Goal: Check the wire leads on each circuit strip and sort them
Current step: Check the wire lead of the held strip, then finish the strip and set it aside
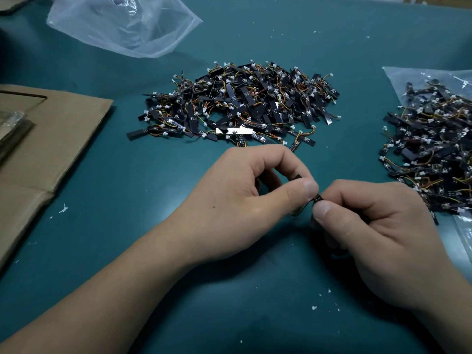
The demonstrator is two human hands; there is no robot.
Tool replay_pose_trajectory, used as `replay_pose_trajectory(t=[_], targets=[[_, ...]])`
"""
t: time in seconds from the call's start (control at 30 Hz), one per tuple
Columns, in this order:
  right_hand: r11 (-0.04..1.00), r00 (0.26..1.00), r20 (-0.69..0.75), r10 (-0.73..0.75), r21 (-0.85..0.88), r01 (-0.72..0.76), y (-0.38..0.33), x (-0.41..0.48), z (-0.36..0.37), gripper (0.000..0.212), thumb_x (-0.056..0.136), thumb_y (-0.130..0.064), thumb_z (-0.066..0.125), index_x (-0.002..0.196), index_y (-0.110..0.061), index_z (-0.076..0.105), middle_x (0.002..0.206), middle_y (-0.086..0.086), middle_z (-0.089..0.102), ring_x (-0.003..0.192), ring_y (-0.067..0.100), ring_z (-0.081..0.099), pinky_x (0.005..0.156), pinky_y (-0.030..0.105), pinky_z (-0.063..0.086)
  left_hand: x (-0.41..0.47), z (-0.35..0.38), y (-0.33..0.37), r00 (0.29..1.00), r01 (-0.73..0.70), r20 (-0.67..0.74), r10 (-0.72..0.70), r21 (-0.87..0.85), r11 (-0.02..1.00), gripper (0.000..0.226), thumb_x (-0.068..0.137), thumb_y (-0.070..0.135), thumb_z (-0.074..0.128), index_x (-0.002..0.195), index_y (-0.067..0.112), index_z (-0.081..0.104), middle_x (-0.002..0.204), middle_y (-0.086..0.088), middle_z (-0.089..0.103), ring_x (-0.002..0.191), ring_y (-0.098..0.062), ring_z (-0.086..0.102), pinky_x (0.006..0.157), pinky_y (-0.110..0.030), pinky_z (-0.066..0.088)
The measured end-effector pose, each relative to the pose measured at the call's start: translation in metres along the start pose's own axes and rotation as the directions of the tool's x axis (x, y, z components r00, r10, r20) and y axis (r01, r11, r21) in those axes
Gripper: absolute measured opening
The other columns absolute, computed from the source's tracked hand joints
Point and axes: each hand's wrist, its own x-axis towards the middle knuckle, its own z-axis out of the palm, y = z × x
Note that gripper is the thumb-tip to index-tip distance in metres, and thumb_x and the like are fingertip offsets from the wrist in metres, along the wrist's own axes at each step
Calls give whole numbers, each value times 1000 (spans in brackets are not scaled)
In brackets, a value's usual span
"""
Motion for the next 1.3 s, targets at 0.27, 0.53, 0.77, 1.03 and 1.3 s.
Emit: replay_pose_trajectory(t=[0.27, 0.53, 0.77, 1.03, 1.3], targets=[[1000, 1000, -11, 11, -24, -11, 0, -1, 1, 27, 90, -42, 57, 69, -27, 61, 53, 4, 54, 44, 18, 47, 45, 38, 39, 1, -3, -1, 999, -29, -25, 30, 51, 998, 10, 92, 29, 69, 85, 22, 72, 74, 7, 70, 70, -23, 65, 63, -38, 55], [1000, 1000, -28, 6, -27, -7, 1, 0, 1, 29, 91, -40, 56, 66, -26, 60, 53, 2, 52, 46, 18, 48, 47, 36, 39, 1, -3, -1, 998, -46, -37, 48, 74, 996, 9, 90, 29, 71, 83, 24, 73, 72, 15, 69, 67, -11, 62, 62, -27, 51], [1000, 1000, -10, -7, -18, 7, 2, 0, 1, 31, 91, -37, 56, 63, -24, 61, 51, 1, 54, 45, 16, 49, 45, 31, 39, 1, -4, -3, 1000, -23, 17, 21, 84, 996, 13, 92, 25, 72, 79, 23, 73, 66, 14, 67, 59, 2, 55, 59, -13, 44], [1000, 1000, -15, -18, -19, 18, 3, 0, 2, 31, 95, -36, 58, 72, -20, 70, 56, -5, 61, 46, 12, 52, 46, 19, 38, 3, -4, -3, 1000, -13, -16, 14, 55, 998, 14, 92, 31, 67, 87, 19, 71, 75, 1, 72, 72, -29, 65, 66, -44, 54], [1000, 1000, -24, 5, -11, -6, 4, -1, 3, 28, 94, -39, 58, 74, -25, 70, 58, -7, 64, 45, 11, 53, 47, 17, 38, 3, -4, -2, 1000, 2, -30, -1, 35, 999, 14, 90, 32, 68, 84, 20, 71, 76, -1, 72, 73, -30, 67, 69, -44, 56]])
